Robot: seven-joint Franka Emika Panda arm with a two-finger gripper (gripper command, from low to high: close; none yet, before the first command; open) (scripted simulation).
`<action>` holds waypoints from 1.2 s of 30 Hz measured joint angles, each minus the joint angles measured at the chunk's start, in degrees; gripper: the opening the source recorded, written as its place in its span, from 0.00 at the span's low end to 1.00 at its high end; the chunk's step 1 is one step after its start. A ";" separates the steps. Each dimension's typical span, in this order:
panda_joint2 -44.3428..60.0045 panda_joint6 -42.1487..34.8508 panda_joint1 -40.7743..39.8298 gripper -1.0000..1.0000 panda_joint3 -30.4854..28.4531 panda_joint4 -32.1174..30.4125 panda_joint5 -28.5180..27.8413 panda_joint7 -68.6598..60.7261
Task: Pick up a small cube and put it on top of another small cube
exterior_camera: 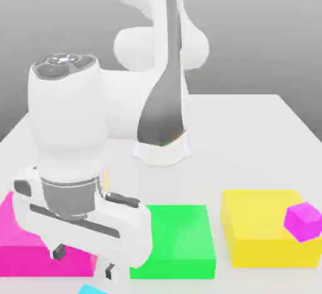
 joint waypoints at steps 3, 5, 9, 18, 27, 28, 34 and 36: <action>6.23 4.14 -0.67 0.50 0.57 1.17 0.68 -0.24; 9.53 6.65 -1.01 0.00 0.96 1.88 1.02 -0.47; 9.53 6.67 -1.02 0.00 0.97 1.88 1.02 -0.48; -1.70 -0.68 -0.68 0.00 -0.96 -2.03 -0.16 0.83; -20.42 -6.60 -4.70 0.00 -6.00 -14.68 -4.15 6.40; -22.52 -7.26 -5.19 0.00 -6.58 -16.11 -4.74 7.14; -35.15 -11.21 -9.07 0.00 -7.77 -24.62 -7.96 11.37; -39.37 -12.54 -10.67 0.00 -8.07 -27.46 -8.85 12.64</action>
